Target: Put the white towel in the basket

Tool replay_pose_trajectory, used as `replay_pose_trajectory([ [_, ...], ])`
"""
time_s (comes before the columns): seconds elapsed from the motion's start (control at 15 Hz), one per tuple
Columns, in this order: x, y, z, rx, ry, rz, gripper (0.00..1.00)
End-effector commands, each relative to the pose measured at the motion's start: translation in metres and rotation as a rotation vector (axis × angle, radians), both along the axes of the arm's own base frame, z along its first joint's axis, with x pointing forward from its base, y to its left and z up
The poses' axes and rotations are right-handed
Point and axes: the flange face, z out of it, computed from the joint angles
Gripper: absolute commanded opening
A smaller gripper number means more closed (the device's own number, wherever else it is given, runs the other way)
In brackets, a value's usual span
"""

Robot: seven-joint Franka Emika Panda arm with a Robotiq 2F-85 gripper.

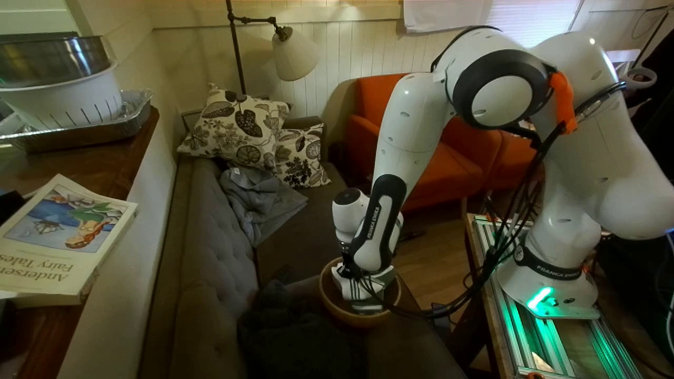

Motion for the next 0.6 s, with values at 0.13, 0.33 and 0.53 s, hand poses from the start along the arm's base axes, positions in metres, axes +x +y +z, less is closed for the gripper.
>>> replay_pose_trajectory([
  [0.13, -0.009, 0.028, -0.061, -0.141, -0.077, -0.239, 0.02],
  [0.33, -0.01, 0.036, -0.085, -0.135, -0.013, -0.345, 0.02],
  [0.53, -0.004, 0.031, -0.093, -0.15, 0.048, -0.403, 0.33],
])
